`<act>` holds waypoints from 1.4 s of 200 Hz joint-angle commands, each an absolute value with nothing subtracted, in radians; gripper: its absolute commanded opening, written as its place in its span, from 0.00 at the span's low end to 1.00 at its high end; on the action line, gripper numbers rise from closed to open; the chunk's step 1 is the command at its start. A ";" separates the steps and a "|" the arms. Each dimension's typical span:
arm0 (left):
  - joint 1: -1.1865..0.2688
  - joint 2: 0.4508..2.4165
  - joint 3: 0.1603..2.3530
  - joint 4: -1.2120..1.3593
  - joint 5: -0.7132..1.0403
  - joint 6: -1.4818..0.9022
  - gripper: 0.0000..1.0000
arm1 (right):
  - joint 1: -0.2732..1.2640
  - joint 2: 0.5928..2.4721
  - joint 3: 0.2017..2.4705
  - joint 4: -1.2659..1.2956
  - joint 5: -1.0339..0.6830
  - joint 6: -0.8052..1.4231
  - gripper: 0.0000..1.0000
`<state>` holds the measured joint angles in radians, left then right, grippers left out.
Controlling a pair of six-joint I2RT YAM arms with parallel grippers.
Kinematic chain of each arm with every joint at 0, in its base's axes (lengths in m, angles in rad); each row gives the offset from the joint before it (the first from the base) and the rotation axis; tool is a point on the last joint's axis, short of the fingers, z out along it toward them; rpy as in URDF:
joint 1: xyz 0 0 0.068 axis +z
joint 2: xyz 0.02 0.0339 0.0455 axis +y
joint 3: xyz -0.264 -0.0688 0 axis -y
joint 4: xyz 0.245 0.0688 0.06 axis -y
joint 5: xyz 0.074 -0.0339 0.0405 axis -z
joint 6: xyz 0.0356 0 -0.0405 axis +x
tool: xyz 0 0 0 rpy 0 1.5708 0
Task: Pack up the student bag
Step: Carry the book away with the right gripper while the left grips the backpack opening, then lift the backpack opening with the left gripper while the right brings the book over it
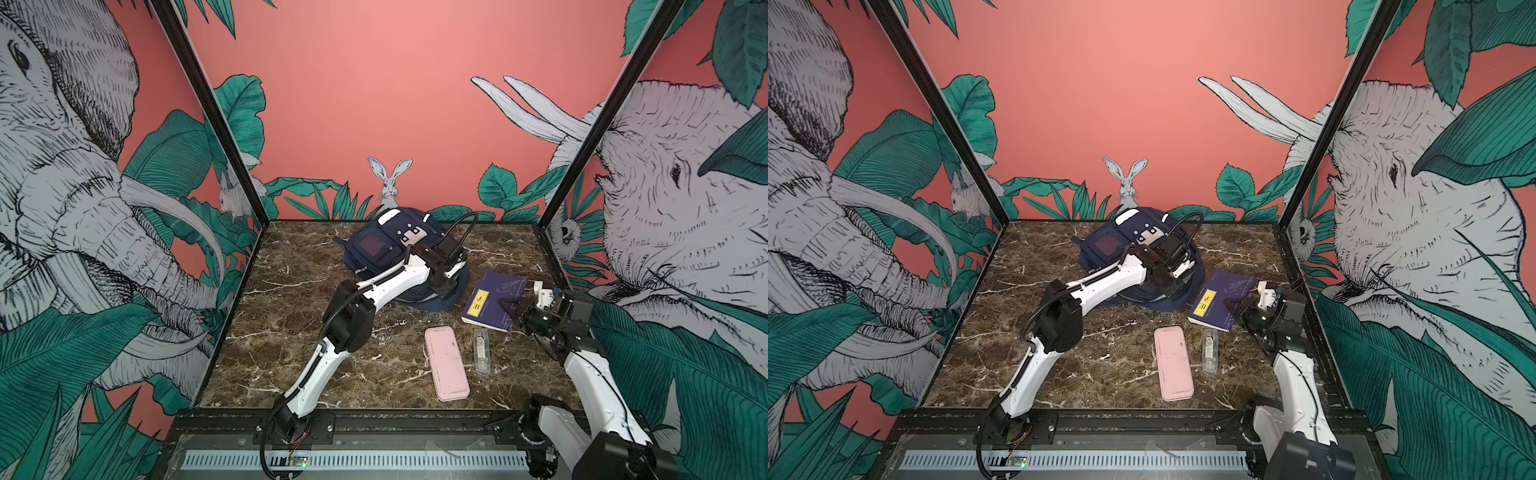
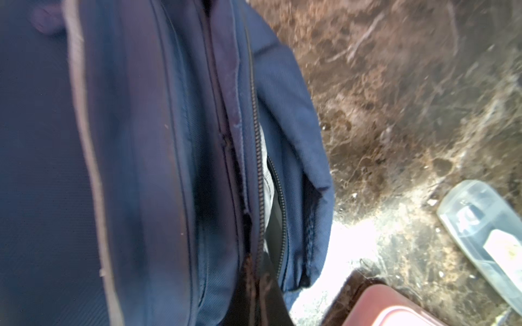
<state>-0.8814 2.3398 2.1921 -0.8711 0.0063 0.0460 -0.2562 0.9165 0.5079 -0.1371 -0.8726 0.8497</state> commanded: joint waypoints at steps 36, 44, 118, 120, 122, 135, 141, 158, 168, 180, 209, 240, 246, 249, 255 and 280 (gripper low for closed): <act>-0.869 2.250 2.344 -0.924 0.017 0.042 0.00 | -0.254 0.962 0.494 0.060 -0.907 0.916 0.00; -0.860 2.233 2.351 -0.918 0.026 0.026 0.00 | -0.246 0.969 0.491 0.081 -0.903 0.928 0.00; -0.725 2.067 2.352 -0.809 0.267 -0.179 0.00 | -0.101 1.092 0.512 0.310 -0.787 1.034 0.00; -0.722 2.064 2.353 -0.809 0.269 -0.181 0.00 | -0.097 1.097 0.514 0.317 -0.785 1.037 0.00; -0.720 2.061 2.355 -0.807 0.272 -0.183 0.00 | -0.093 1.103 0.514 0.325 -0.782 1.039 0.00; -0.712 2.049 2.369 -0.813 0.281 -0.193 0.00 | -0.064 1.146 0.528 0.369 -0.763 1.054 0.00; -0.710 2.045 2.376 -0.818 0.282 -0.195 0.00 | -0.050 1.168 0.537 0.388 -0.755 1.060 0.00; -0.708 2.035 2.387 -0.826 0.284 -0.202 0.00 | -0.010 1.231 0.566 0.452 -0.730 1.081 0.00; -0.707 2.029 2.385 -0.823 0.287 -0.209 0.00 | 0.016 1.272 0.585 0.493 -0.719 1.098 0.00; -0.707 2.024 2.385 -0.822 0.287 -0.216 0.00 | 0.048 1.317 0.614 0.535 -0.704 1.119 0.00; -0.707 2.020 2.382 -0.815 0.296 -0.233 0.00 | 0.118 1.428 0.700 0.576 -0.653 1.130 0.00; -0.707 2.023 2.385 -0.801 0.315 -0.256 0.00 | 0.164 1.582 0.789 0.665 -0.626 1.176 0.00; -0.707 2.024 2.386 -0.797 0.321 -0.263 0.00 | 0.171 1.626 0.806 0.710 -0.622 1.191 0.00; -0.707 2.025 2.386 -0.795 0.323 -0.265 0.00 | 0.174 1.645 0.815 0.723 -0.620 1.197 0.00; -0.707 2.026 2.388 -0.797 0.328 -0.269 0.00 | 0.181 1.678 0.834 0.745 -0.617 1.212 0.00; -0.707 2.030 2.402 -0.825 0.323 -0.271 0.00 | 0.215 1.815 0.912 0.873 -0.596 1.296 0.00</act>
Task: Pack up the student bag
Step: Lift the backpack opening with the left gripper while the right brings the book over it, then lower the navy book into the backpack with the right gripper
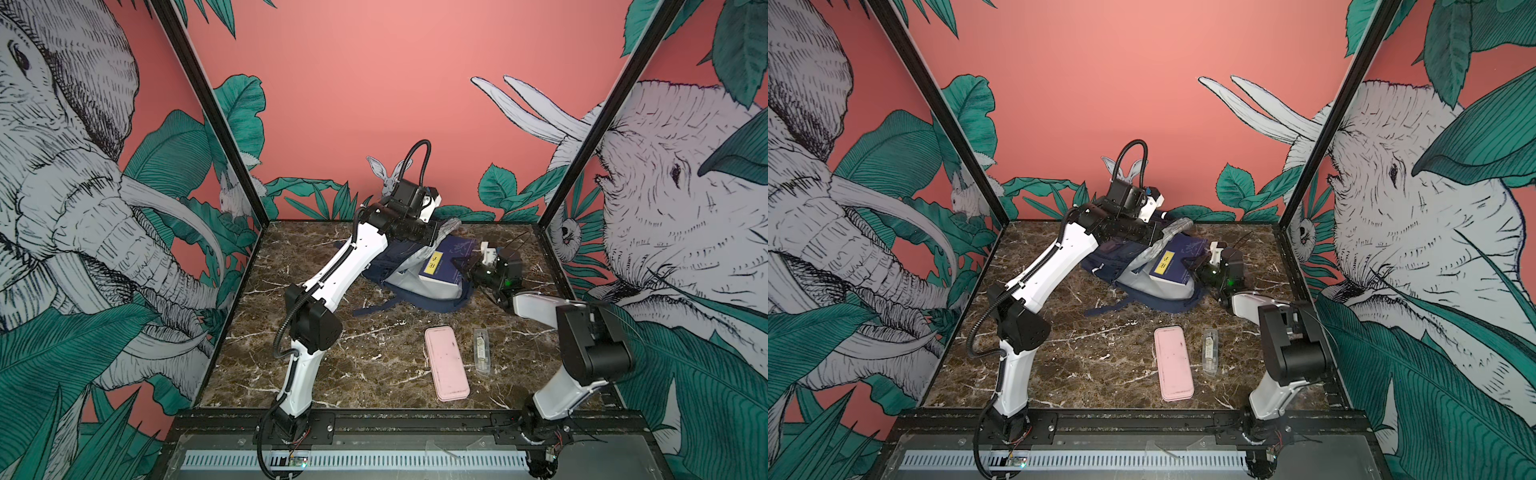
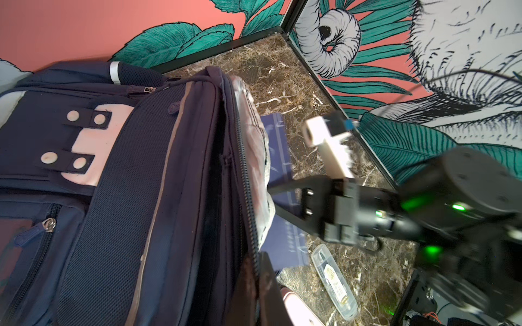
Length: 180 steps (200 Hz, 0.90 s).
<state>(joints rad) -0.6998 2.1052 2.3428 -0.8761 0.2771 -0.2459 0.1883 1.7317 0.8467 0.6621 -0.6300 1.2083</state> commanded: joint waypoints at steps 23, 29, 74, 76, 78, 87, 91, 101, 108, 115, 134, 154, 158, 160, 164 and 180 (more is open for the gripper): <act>-0.709 2.014 2.369 -0.817 0.331 -0.280 0.00 | 0.257 1.947 1.016 0.950 -0.578 1.356 0.00; -0.709 2.011 2.363 -0.815 0.331 -0.281 0.00 | 0.268 1.982 1.046 0.969 -0.573 1.371 0.00; -0.709 1.987 2.334 -0.821 0.325 -0.278 0.00 | 0.346 2.173 1.246 0.928 -0.504 1.437 0.00; -0.709 1.987 2.334 -0.821 0.323 -0.278 0.00 | 0.349 2.177 1.254 0.910 -0.501 1.430 0.00; -0.709 1.986 2.333 -0.820 0.322 -0.278 0.00 | 0.353 2.180 1.263 0.897 -0.500 1.424 0.00; -0.709 1.985 2.332 -0.818 0.326 -0.279 0.00 | 0.364 2.193 1.300 0.809 -0.498 1.389 0.10; -0.709 1.984 2.332 -0.818 0.325 -0.279 0.00 | 0.369 2.196 1.305 0.780 -0.500 1.381 0.15; -0.709 1.984 2.333 -0.818 0.327 -0.281 0.00 | 0.376 2.198 1.341 0.738 -0.505 1.345 0.25; -0.709 1.983 2.332 -0.818 0.326 -0.280 0.00 | 0.376 2.187 1.335 0.718 -0.504 1.334 0.30; -0.709 1.982 2.332 -0.818 0.325 -0.279 0.00 | 0.376 2.175 1.321 0.704 -0.501 1.323 0.35; -0.709 1.982 2.329 -0.818 0.324 -0.275 0.00 | 0.371 2.123 1.268 0.618 -0.492 1.257 0.44; -0.709 1.984 2.326 -0.815 0.326 -0.273 0.00 | 0.370 2.079 1.255 0.508 -0.485 1.174 0.47; -0.709 1.985 2.326 -0.813 0.328 -0.273 0.00 | 0.369 2.072 1.251 0.490 -0.484 1.162 0.47; -0.709 1.985 2.326 -0.813 0.329 -0.273 0.00 | 0.370 2.070 1.252 0.485 -0.483 1.156 0.47; -0.709 1.985 2.326 -0.813 0.330 -0.273 0.00 | 0.369 2.066 1.250 0.473 -0.483 1.148 0.48; -0.709 1.985 2.326 -0.810 0.331 -0.275 0.00 | 0.368 2.057 1.238 0.446 -0.481 1.129 0.49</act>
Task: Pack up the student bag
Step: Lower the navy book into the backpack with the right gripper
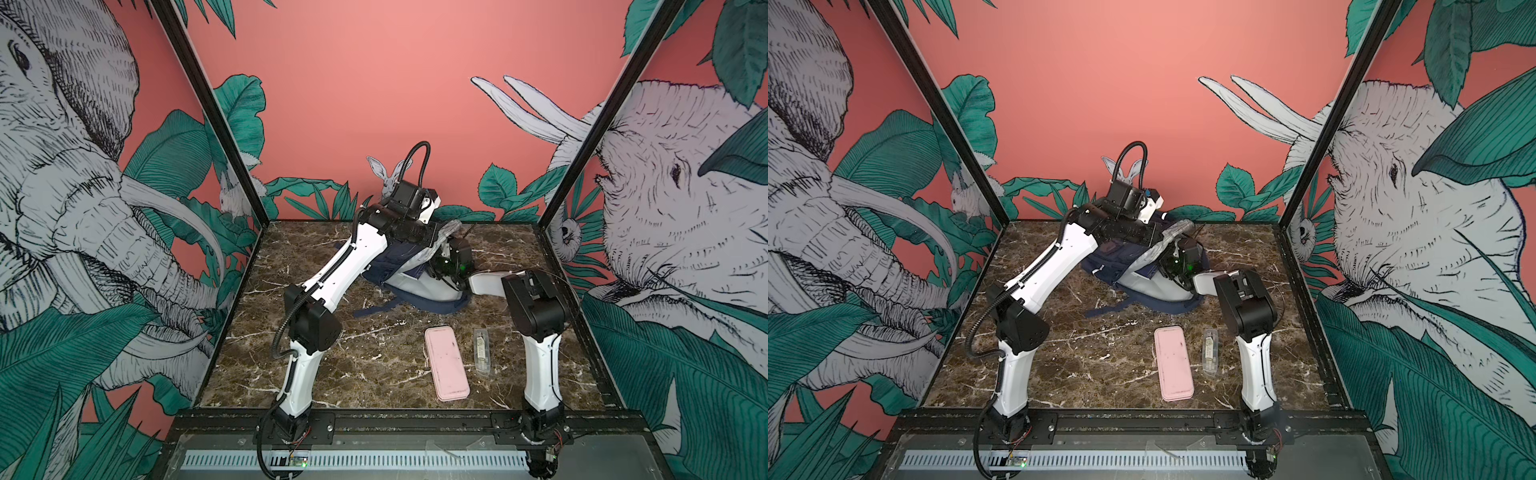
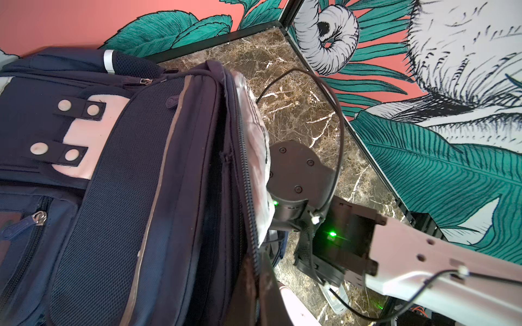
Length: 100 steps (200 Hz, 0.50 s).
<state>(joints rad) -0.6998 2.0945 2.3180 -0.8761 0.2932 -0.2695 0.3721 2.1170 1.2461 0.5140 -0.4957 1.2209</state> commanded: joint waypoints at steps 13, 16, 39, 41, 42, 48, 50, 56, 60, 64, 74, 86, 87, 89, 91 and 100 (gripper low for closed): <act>-0.709 1.985 2.322 -0.807 0.333 -0.274 0.00 | 0.366 2.056 1.231 0.432 -0.482 1.116 0.49; -0.709 1.984 2.321 -0.806 0.334 -0.274 0.00 | 0.367 2.056 1.230 0.428 -0.483 1.113 0.49; -0.709 1.980 2.313 -0.804 0.335 -0.272 0.00 | 0.367 2.051 1.231 0.369 -0.476 1.076 0.51; -0.709 1.980 2.312 -0.804 0.335 -0.272 0.00 | 0.367 2.050 1.232 0.363 -0.475 1.072 0.50; -0.709 1.979 2.312 -0.804 0.334 -0.272 0.00 | 0.367 2.050 1.232 0.360 -0.474 1.070 0.50; -0.709 1.978 2.308 -0.803 0.334 -0.271 0.00 | 0.366 2.049 1.233 0.345 -0.469 1.060 0.51; -0.709 1.977 2.308 -0.803 0.334 -0.271 0.00 | 0.366 2.049 1.236 0.340 -0.467 1.058 0.50; -0.709 1.975 2.305 -0.801 0.336 -0.271 0.00 | 0.366 2.051 1.239 0.326 -0.466 1.053 0.50; -0.709 1.974 2.302 -0.799 0.337 -0.270 0.00 | 0.366 2.054 1.243 0.318 -0.465 1.052 0.50; -0.709 1.972 2.299 -0.797 0.337 -0.269 0.00 | 0.367 2.056 1.247 0.312 -0.467 1.052 0.49; -0.709 1.966 2.288 -0.791 0.335 -0.271 0.00 | 0.367 2.057 1.251 0.308 -0.469 1.049 0.48; -0.709 1.962 2.280 -0.787 0.334 -0.272 0.00 | 0.366 2.053 1.252 0.297 -0.462 1.044 0.46; -0.709 1.962 2.280 -0.787 0.336 -0.272 0.00 | 0.367 2.053 1.252 0.295 -0.463 1.044 0.46; -0.709 1.961 2.278 -0.786 0.337 -0.272 0.00 | 0.367 2.052 1.251 0.293 -0.462 1.044 0.46; -0.708 1.959 2.277 -0.785 0.337 -0.272 0.00 | 0.367 2.051 1.251 0.292 -0.462 1.042 0.45; -0.709 1.957 2.272 -0.781 0.337 -0.273 0.00 | 0.367 2.048 1.252 0.289 -0.460 1.037 0.43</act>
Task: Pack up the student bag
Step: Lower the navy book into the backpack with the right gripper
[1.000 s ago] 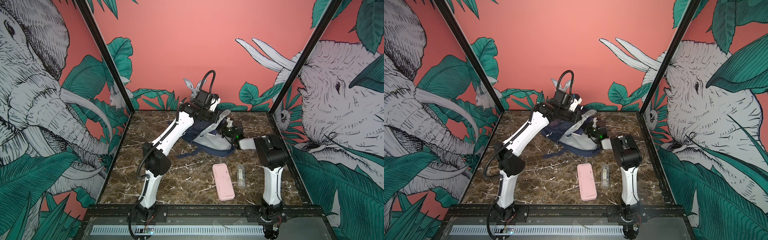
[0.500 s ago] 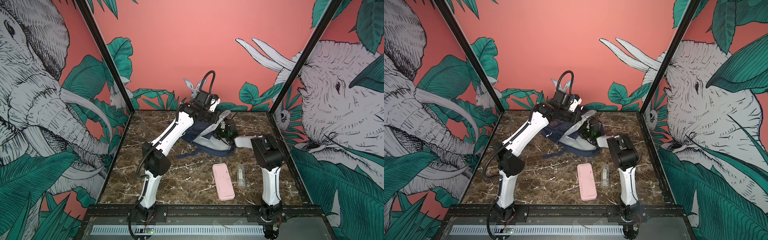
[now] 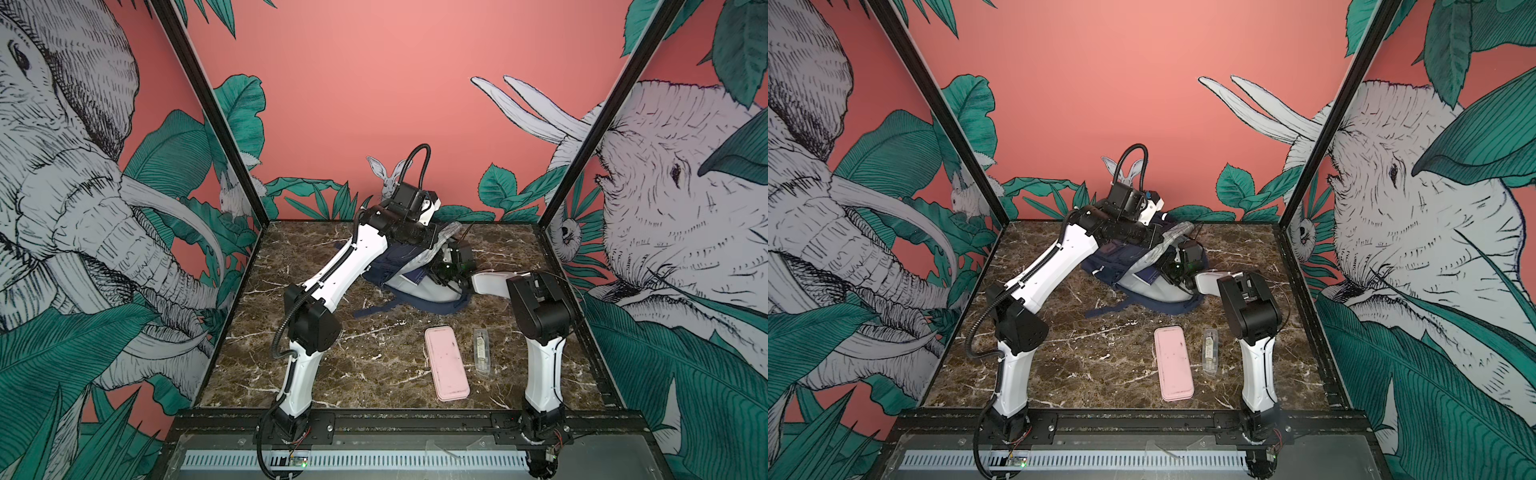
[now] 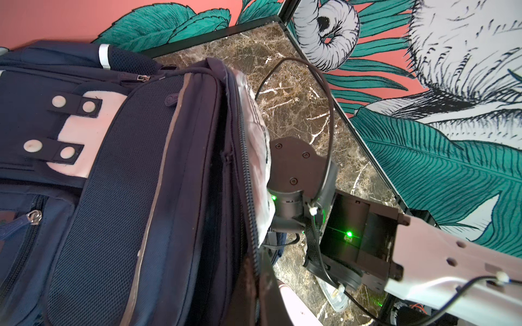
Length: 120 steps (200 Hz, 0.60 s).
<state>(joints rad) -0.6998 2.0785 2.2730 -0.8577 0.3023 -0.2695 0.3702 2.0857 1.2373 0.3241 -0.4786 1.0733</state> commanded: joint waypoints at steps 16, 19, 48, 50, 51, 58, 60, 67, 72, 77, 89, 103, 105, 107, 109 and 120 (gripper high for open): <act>-0.709 1.956 2.264 -0.777 0.340 -0.276 0.00 | 0.367 2.052 1.265 0.274 -0.461 1.032 0.39; -0.709 1.956 2.263 -0.775 0.340 -0.276 0.00 | 0.367 2.055 1.269 0.275 -0.463 1.032 0.37; -0.709 1.956 2.260 -0.772 0.347 -0.284 0.00 | 0.371 2.078 1.305 0.284 -0.476 1.042 0.26; -0.709 1.956 2.260 -0.772 0.347 -0.283 0.00 | 0.371 2.080 1.305 0.283 -0.476 1.042 0.26; -0.709 1.956 2.260 -0.772 0.347 -0.284 0.00 | 0.371 2.081 1.305 0.282 -0.476 1.042 0.26; -0.710 1.956 2.259 -0.772 0.347 -0.285 0.00 | 0.371 2.088 1.321 0.281 -0.476 1.043 0.25; -0.710 1.957 2.260 -0.771 0.347 -0.285 0.00 | 0.372 2.090 1.333 0.281 -0.476 1.043 0.24; -0.710 1.956 2.258 -0.770 0.347 -0.286 0.00 | 0.374 2.099 1.349 0.284 -0.480 1.047 0.24; -0.710 1.956 2.258 -0.771 0.349 -0.287 0.00 | 0.373 2.108 1.361 0.285 -0.483 1.050 0.24; -0.712 1.956 2.258 -0.769 0.348 -0.286 0.00 | 0.374 2.117 1.372 0.290 -0.489 1.056 0.24; -0.712 1.957 2.258 -0.770 0.350 -0.288 0.00 | 0.376 2.138 1.401 0.302 -0.500 1.072 0.24; -0.712 1.958 2.258 -0.771 0.350 -0.286 0.00 | 0.381 2.162 1.430 0.320 -0.513 1.089 0.25; -0.712 1.958 2.258 -0.770 0.349 -0.287 0.00 | 0.382 2.164 1.434 0.322 -0.516 1.091 0.25; -0.712 1.958 2.258 -0.770 0.348 -0.287 0.00 | 0.381 2.167 1.437 0.322 -0.517 1.094 0.25; -0.712 1.957 2.258 -0.771 0.348 -0.287 0.00 | 0.381 2.168 1.439 0.324 -0.517 1.096 0.26; -0.712 1.958 2.260 -0.774 0.346 -0.286 0.00 | 0.382 2.171 1.446 0.327 -0.520 1.100 0.29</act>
<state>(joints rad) -0.6998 2.0602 2.2494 -0.8333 0.3046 -0.2741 0.3733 2.1429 1.4124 0.2783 -0.4938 1.0775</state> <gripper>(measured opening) 0.048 0.266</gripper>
